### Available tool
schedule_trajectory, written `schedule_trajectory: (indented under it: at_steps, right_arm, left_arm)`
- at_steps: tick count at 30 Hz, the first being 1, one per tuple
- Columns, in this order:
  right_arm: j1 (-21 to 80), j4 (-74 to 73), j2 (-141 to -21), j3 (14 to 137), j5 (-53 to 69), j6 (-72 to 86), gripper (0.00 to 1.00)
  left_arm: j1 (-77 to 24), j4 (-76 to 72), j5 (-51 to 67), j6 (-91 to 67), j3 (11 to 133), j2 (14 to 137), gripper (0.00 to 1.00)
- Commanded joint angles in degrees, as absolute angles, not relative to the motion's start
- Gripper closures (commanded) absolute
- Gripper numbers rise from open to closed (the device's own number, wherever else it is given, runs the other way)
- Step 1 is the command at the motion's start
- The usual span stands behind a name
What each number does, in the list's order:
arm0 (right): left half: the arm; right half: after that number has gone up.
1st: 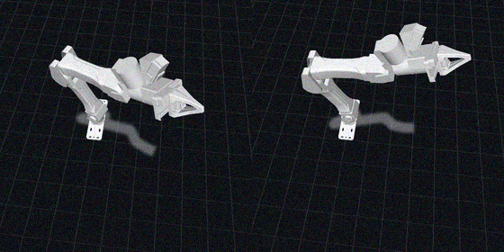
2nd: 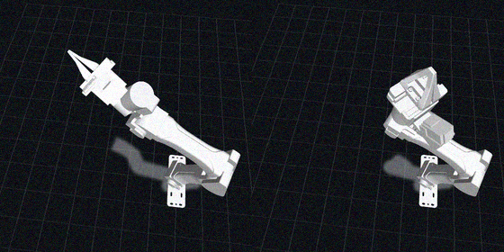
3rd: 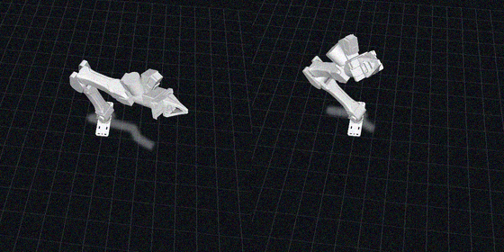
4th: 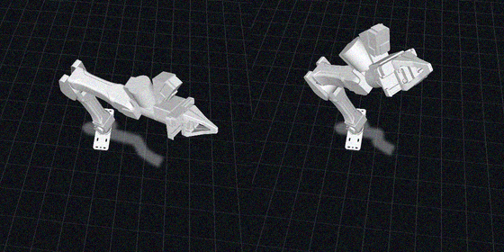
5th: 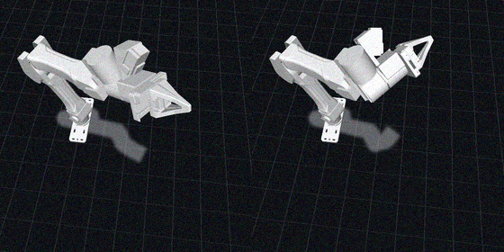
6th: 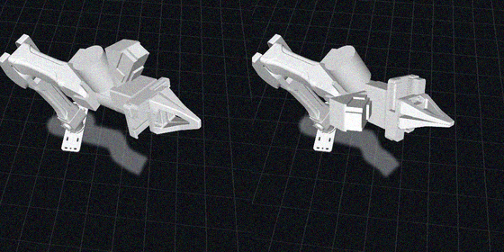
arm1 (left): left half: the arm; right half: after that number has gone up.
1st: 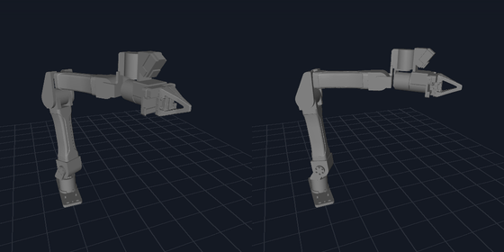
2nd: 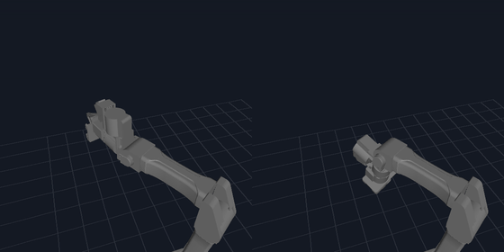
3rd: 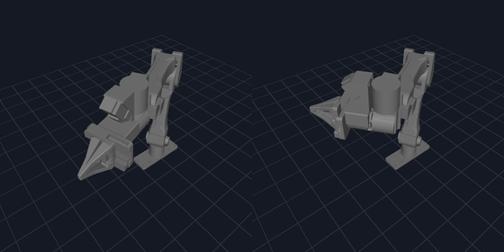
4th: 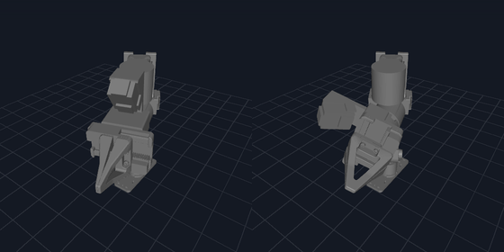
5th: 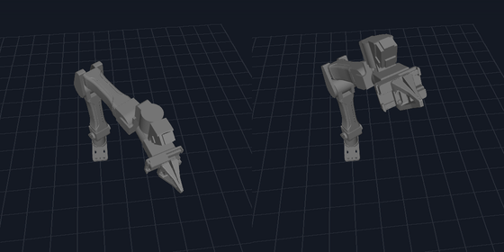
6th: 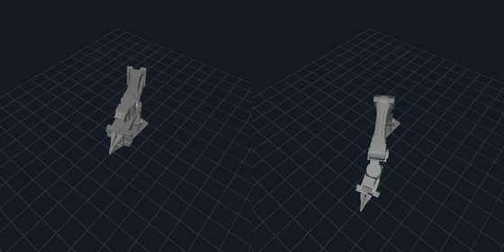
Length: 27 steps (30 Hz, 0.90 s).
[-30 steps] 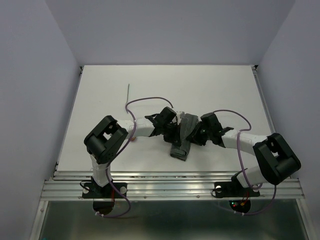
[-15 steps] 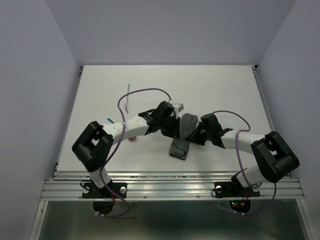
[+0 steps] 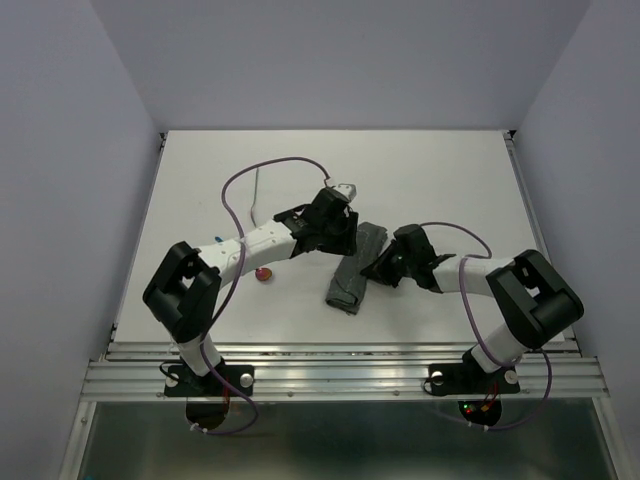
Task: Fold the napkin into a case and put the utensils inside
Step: Fold the 2/3-rectangle-folded napkin at the center of the board.
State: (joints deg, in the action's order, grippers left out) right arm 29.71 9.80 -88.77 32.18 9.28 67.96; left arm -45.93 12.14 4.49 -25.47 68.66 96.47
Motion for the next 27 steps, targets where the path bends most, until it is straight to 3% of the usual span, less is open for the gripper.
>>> schedule_trajectory:
  at_steps: [1,4,5,7,8,14,19,22,27]
  right_arm:
    - [30.76,5.38,-90.44,36.64,6.59,67.77,0.85]
    - [30.76,2.57,-88.78,37.18,3.80,65.84,0.71]
    - [30.76,1.77,-87.99,37.18,3.08,64.35,0.57]
    - [30.76,-1.73,-86.06,37.18,1.42,62.67,0.45]
    - [30.07,-2.89,-85.26,37.26,0.97,60.66,0.34]
    - [25.50,-11.68,-79.11,38.67,-3.16,53.45,0.08]
    - [19.52,-13.97,-78.39,42.44,-0.54,45.01,0.05]
    - [18.11,-13.89,-80.50,46.48,1.82,40.35,0.09]
    - [16.88,-12.31,-84.89,52.80,2.28,37.53,0.15]
  left_arm:
    - [-44.65,13.62,-1.84,-27.51,71.54,94.92,0.44]
    - [-43.95,14.76,-3.60,-28.65,72.95,95.80,0.43]
    - [-43.86,15.20,-4.04,-28.91,73.65,96.15,0.43]
    - [-43.77,15.47,-4.57,-29.35,74.26,96.42,0.43]
    - [-43.77,15.56,-5.35,-29.53,74.53,96.42,0.41]
    - [-43.51,14.42,-5.28,-30.15,74.27,96.76,0.39]
    - [-43.59,12.40,-5.01,-33.39,72.69,98.26,0.43]
    - [-43.51,10.46,-4.13,-34.28,71.98,100.45,0.54]
    - [-43.51,11.25,-4.30,-35.33,73.56,102.13,0.56]
